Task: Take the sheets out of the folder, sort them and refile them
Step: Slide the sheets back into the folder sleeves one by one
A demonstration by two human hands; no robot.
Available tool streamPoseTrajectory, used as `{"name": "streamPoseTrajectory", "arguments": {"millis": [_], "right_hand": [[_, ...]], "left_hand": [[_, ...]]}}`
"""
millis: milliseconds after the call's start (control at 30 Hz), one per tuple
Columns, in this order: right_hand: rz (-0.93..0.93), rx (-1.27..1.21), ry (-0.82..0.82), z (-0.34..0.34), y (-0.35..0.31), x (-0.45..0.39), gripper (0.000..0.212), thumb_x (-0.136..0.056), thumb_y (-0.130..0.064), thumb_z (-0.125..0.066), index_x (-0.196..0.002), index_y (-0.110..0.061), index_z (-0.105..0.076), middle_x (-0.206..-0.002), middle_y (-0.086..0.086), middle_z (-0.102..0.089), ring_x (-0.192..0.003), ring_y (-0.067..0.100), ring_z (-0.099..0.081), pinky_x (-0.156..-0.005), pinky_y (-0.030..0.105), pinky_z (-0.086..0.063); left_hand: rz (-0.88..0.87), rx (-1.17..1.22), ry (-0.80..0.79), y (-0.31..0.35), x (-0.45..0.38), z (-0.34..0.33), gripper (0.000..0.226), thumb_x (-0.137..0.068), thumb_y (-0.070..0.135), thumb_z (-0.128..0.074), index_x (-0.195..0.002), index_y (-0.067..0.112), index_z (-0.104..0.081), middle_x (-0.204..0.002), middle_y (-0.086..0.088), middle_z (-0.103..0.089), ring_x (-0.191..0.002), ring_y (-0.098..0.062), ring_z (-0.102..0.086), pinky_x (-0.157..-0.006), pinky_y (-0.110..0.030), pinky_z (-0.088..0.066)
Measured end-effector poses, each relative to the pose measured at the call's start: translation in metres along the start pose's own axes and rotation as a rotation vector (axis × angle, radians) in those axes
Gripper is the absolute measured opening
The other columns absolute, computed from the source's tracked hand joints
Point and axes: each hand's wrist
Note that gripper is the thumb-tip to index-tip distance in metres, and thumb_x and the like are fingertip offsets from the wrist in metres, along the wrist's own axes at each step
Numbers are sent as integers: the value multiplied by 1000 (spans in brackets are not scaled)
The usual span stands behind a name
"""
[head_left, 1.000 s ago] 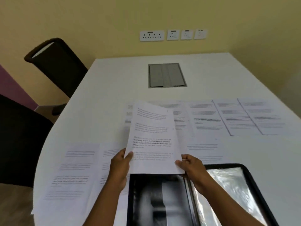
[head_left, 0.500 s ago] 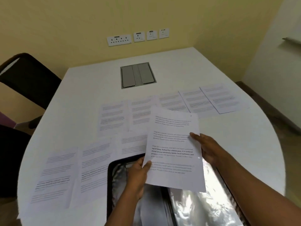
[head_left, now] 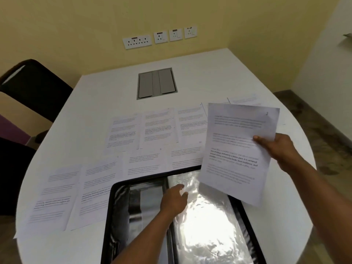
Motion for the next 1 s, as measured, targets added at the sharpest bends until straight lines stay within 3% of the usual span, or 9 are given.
{"name": "streamPoseTrajectory", "arguments": {"millis": [100, 200, 333, 467, 567, 633, 700, 833, 1000], "right_hand": [[-1, -41, 46, 10, 5, -13, 41, -86, -19, -74, -120, 1, -64, -108, 11, -66, -95, 28, -64, -85, 35, -50], [-17, -79, 80, 9, 12, -26, 41, -86, -20, -73, -120, 0, -63, -109, 11, -66, -95, 28, -64, -85, 36, -50], [-57, -179, 136, -2, 19, -40, 41, -87, -18, -72, -123, -1, -61, -108, 9, -64, -95, 26, -62, -87, 39, -51], [-96, -243, 199, -13, 26, -56, 41, -87, -16, -71, -124, -1, -60, -108, 8, -64, -94, 25, -61, -87, 38, -51], [-132, -275, 231, -18, 32, -69, 41, -87, -17, -72, -124, -3, -61, -110, 9, -65, -93, 24, -63, -86, 38, -51], [-149, -277, 238, -22, 36, -77, 41, -86, -18, -73, -123, -5, -62, -110, 8, -66, -95, 25, -64, -87, 39, -52], [-160, -276, 238, -28, 38, -82, 41, -86, -20, -73, -123, -7, -61, -110, 7, -67, -96, 24, -64, -88, 39, -53], [-167, -296, 221, -40, 40, -92, 40, -87, -21, -73, -123, -11, -59, -107, 2, -66, -92, 18, -64, -85, 36, -53], [-179, -333, 211, -55, 41, -104, 24, -86, -21, -73, -107, -20, -61, -98, -5, -68, -86, 15, -65, -82, 39, -54]], "left_hand": [[-68, -211, -39, 11, -20, -13, 49, -100, 34, -43, -146, 22, -38, -152, 1, -38, -138, -19, -36, -111, -28, -28], [-109, -319, -58, 21, -43, -21, 47, -100, 28, -40, -146, 18, -37, -151, -2, -38, -137, -21, -37, -110, -30, -30], [-187, -433, 13, 21, -66, -25, 29, -99, 21, -38, -122, 12, -52, -126, -5, -56, -118, -24, -52, -93, -33, -40], [-222, -578, 25, 10, -77, -32, 31, -96, 21, -46, -125, 15, -53, -113, -4, -63, -106, -26, -59, -87, -36, -44], [-277, -627, 59, 9, -81, -35, 24, -68, 12, -74, -90, 19, -66, -76, 0, -66, -68, -21, -64, -59, -33, -48], [-308, -624, 90, 8, -89, -37, 31, -49, 9, -82, -73, 22, -66, -64, 3, -62, -57, -18, -60, -49, -28, -45], [-315, -595, 99, 8, -97, -36, 27, -50, 7, -81, -68, 22, -67, -65, 4, -60, -60, -18, -59, -50, -27, -43], [-309, -572, 34, 12, -104, -34, 9, -78, 21, -66, -87, 21, -64, -96, 1, -55, -91, -20, -52, -69, -28, -37], [-321, -454, 23, 13, -111, -23, 11, -80, 31, -72, -85, 22, -69, -96, 5, -60, -90, -15, -55, -78, -32, -48]]}}
Point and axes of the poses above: each hand's wrist, its own x-axis away from the middle knuckle, its own z-axis out of the back of the hand, y = z × x
